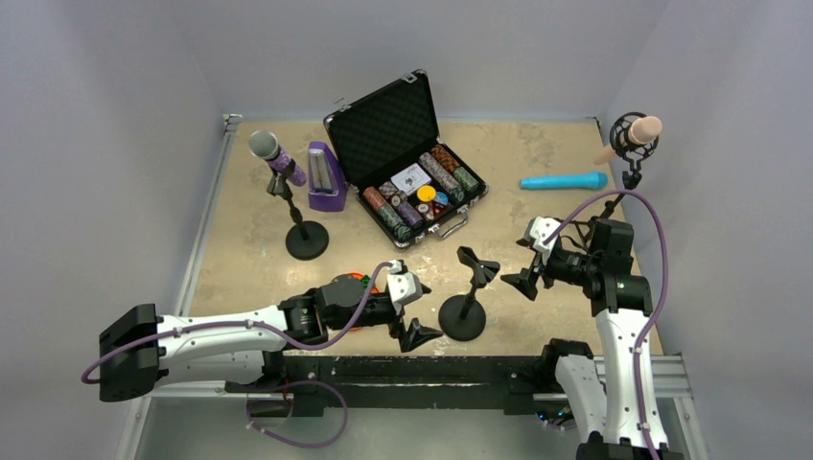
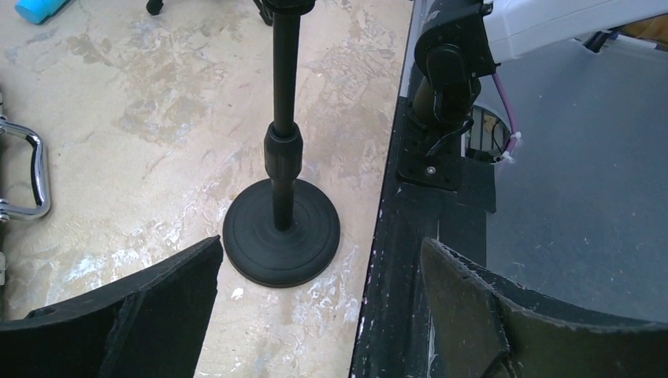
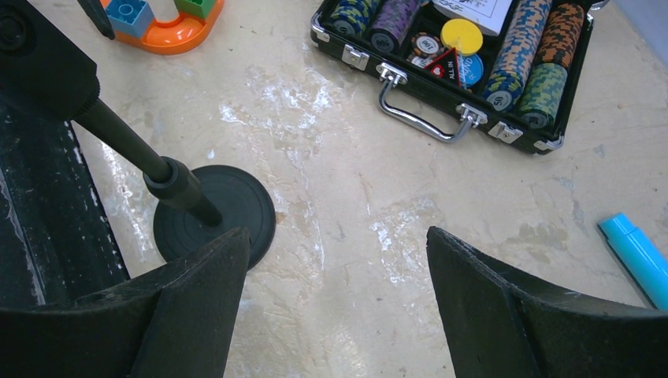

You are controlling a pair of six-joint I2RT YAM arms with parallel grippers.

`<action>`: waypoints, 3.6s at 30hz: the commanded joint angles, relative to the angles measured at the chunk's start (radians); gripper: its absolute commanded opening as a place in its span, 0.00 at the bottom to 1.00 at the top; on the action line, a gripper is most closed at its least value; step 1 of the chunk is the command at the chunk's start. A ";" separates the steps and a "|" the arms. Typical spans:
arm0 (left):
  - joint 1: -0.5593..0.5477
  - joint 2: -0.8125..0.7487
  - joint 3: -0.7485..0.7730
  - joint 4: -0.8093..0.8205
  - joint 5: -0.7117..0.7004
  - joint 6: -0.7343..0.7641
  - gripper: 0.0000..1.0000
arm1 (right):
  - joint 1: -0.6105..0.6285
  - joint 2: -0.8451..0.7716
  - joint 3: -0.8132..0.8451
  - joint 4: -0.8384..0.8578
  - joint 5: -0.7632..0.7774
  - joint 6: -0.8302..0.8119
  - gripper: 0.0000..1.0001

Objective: Attach the microphones to the stand

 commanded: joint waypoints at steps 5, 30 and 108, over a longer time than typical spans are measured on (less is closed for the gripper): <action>-0.017 0.023 0.010 0.077 -0.013 0.022 0.99 | -0.003 0.001 -0.004 0.026 -0.001 0.016 0.85; -0.027 0.115 0.056 0.129 -0.006 0.027 0.99 | -0.005 0.001 -0.006 0.034 0.009 0.024 0.85; -0.030 0.426 0.156 0.484 -0.168 0.047 0.93 | -0.005 0.019 -0.007 0.043 0.015 0.036 0.85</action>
